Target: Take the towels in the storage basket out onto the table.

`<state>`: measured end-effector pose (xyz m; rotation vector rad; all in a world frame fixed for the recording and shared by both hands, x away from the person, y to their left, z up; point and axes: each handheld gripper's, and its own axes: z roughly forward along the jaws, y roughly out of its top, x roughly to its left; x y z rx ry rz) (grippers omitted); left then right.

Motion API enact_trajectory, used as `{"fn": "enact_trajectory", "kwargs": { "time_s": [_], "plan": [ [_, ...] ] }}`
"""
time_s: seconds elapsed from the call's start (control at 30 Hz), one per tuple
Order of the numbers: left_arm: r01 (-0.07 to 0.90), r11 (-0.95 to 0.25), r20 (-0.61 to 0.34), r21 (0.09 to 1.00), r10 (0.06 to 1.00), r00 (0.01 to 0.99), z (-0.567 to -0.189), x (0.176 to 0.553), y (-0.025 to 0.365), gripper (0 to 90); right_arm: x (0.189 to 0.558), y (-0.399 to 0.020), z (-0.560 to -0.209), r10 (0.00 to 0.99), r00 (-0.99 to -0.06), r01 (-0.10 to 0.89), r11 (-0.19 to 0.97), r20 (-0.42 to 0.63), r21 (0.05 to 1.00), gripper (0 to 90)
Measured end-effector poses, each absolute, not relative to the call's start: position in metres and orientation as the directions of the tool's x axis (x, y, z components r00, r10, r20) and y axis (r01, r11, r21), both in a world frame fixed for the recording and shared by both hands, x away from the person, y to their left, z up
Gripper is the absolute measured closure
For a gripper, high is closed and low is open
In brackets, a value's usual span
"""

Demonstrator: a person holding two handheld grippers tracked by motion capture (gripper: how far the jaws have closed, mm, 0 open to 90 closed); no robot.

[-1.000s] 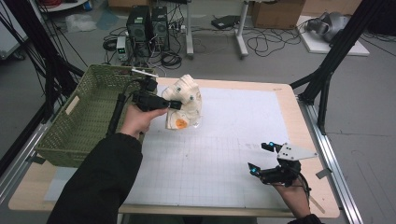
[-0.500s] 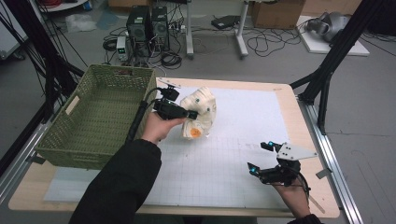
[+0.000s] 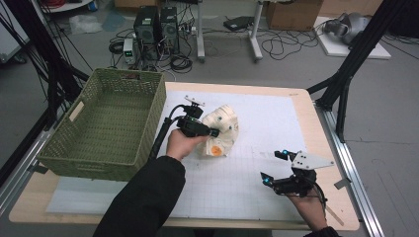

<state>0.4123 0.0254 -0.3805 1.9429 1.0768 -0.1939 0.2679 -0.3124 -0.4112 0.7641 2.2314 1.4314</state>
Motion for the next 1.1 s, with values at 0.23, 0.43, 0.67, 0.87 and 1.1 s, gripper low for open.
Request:
{"fn": "enact_trajectory", "kwargs": {
  "time_s": [0.23,0.43,0.67,0.87,1.1],
  "plan": [
    [0.762,-0.219,-0.501,0.609,0.638,0.585,-0.396,0.416,0.014,77.1,0.270,-0.312,-0.412,0.626,-0.779,0.233,0.336,-0.032,0.913,9.5],
    [0.769,-0.202,-0.492,0.607,0.664,0.563,-0.407,0.420,0.010,74.2,0.271,-0.310,-0.412,0.628,-0.778,0.244,0.332,-0.020,0.911,9.6],
    [0.769,-0.219,-0.475,0.600,0.677,0.563,-0.419,0.423,0.001,58.8,0.278,-0.306,-0.414,0.625,-0.781,0.260,0.356,-0.022,0.898,18.4],
    [0.760,-0.208,-0.475,0.616,0.672,0.569,-0.418,0.425,0.005,46.3,0.289,-0.302,-0.415,0.614,-0.789,0.269,0.368,-0.015,0.890,27.8],
    [0.738,-0.191,-0.475,0.647,0.657,0.586,-0.408,0.424,0.017,42.7,0.298,-0.297,-0.416,0.600,-0.800,0.283,0.380,-0.002,0.881,33.8]
  ]
}}
